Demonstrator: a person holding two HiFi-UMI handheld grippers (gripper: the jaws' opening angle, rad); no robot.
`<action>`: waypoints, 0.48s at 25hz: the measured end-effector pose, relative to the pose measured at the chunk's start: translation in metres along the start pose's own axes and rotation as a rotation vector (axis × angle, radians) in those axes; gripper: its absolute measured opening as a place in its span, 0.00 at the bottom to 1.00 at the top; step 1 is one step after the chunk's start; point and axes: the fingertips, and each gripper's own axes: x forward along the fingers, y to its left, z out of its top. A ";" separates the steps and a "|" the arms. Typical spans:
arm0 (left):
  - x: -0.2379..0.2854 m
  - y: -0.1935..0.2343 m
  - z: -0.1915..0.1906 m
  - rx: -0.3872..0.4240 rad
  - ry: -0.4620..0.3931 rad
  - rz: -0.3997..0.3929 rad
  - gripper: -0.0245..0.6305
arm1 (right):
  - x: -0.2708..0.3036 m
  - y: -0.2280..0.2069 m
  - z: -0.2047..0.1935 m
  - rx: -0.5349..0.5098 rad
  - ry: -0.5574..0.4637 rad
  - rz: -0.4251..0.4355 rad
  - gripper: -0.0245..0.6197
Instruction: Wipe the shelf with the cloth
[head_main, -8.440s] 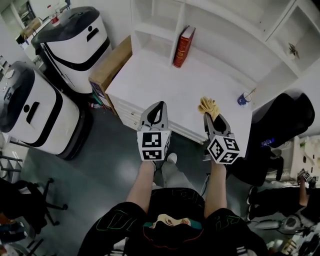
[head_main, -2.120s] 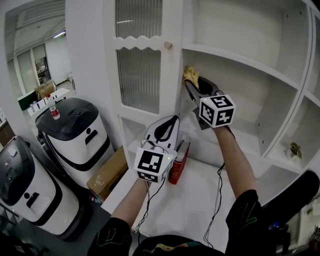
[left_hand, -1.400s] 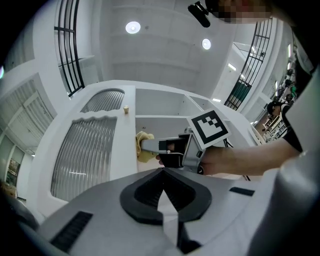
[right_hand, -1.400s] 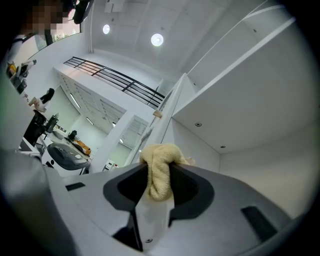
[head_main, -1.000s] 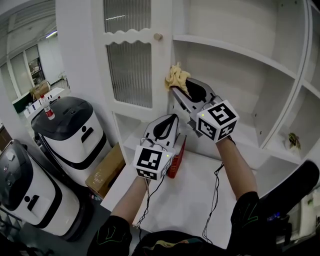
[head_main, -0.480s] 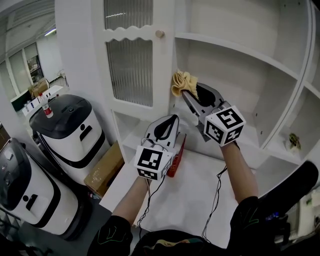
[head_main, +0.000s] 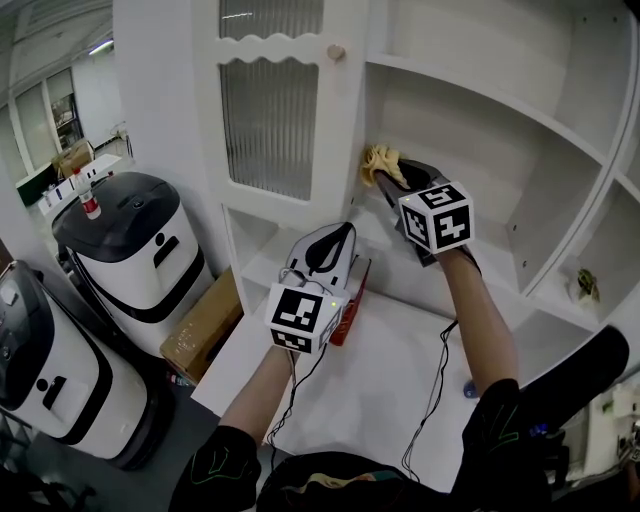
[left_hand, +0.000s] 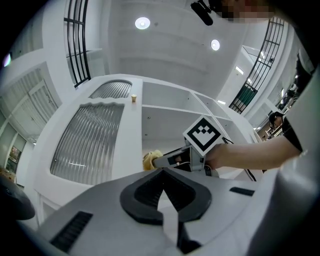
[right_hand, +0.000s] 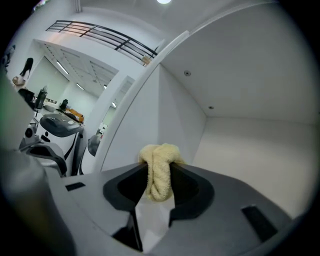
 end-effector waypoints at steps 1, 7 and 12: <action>-0.001 0.001 -0.001 -0.002 0.001 0.001 0.04 | 0.005 0.001 -0.004 -0.006 0.025 0.003 0.24; -0.009 0.007 -0.011 -0.018 0.023 0.014 0.04 | 0.023 0.018 -0.020 -0.055 0.106 0.048 0.24; -0.012 0.011 -0.019 -0.037 0.034 0.019 0.04 | 0.019 0.031 -0.022 -0.118 0.134 0.079 0.24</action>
